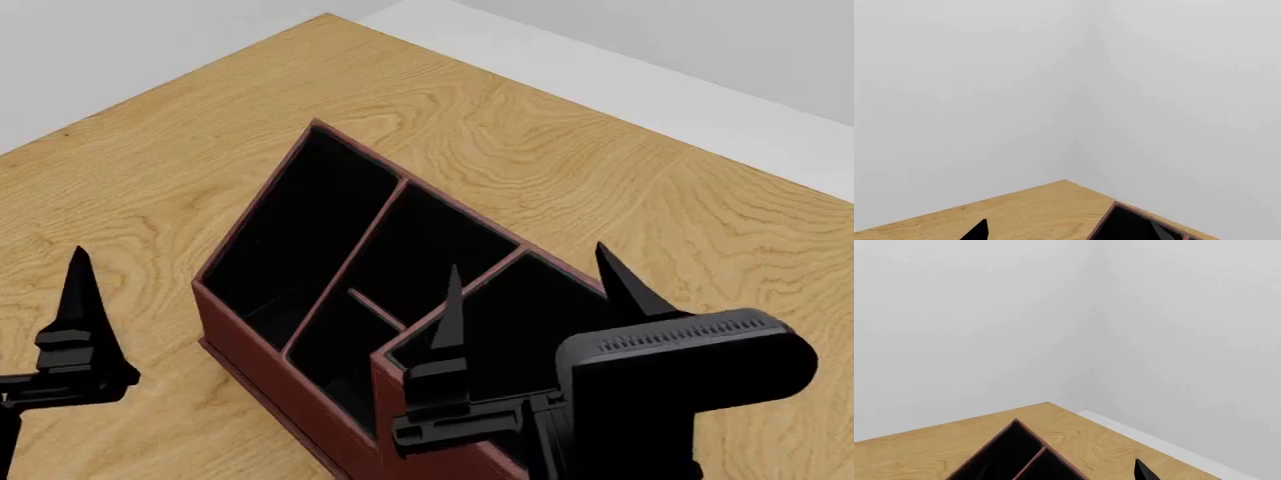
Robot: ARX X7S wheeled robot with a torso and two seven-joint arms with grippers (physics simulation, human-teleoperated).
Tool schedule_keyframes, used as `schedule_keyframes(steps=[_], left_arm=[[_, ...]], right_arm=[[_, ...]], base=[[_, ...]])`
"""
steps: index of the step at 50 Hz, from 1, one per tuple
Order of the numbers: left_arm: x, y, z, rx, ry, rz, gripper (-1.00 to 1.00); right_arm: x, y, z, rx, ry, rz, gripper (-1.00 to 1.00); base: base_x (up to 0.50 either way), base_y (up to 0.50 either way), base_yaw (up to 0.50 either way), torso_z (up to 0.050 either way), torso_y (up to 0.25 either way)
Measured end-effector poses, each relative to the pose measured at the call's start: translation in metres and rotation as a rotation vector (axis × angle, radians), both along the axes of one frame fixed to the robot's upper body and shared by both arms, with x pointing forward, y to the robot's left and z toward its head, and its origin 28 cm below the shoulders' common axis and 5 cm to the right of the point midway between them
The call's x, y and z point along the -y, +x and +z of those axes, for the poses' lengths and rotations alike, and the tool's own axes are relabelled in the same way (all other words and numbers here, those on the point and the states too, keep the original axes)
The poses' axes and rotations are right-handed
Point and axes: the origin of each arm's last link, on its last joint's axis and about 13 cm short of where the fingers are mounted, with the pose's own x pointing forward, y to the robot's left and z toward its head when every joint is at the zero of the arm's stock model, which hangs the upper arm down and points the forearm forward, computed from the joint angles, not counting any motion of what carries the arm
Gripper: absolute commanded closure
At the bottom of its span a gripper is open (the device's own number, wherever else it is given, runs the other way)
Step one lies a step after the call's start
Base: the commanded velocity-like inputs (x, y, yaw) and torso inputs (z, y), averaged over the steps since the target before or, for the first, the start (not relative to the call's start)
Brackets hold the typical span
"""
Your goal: Pick up the book and place it in the right compartment of the caddy.
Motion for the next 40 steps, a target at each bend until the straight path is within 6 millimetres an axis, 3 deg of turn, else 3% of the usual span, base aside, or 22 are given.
schedule_keyframes(steps=[10, 18, 30, 40], left_arm=[[-0.007, -0.005, 0.011, 0.023, -0.013, 0.032, -1.0], [-0.012, -0.007, 0.017, 0.044, -0.024, 0.049, -1.0], [-0.017, -0.009, 0.023, 0.061, -0.037, 0.063, -1.0], [-0.019, -0.01, 0.025, 0.065, -0.043, 0.064, -1.0]], right_arm=[[-0.017, -0.008, 0.043, -0.164, 0.025, -0.029, -1.0], [-0.032, -0.024, 0.067, -0.232, -0.064, 0.041, -1.0], [-0.034, -0.035, 0.092, -0.338, -0.182, 0.139, -1.0], [-0.034, -0.031, 0.1, -0.489, -0.225, 0.213, -1.0]], base=[[0.0, 0.0, 0.0, 0.0, 0.0], [0.0, 0.0, 0.0, 0.0, 0.0], [0.0, 0.0, 0.0, 0.0, 0.0], [0.0, 0.0, 0.0, 0.0, 0.0]])
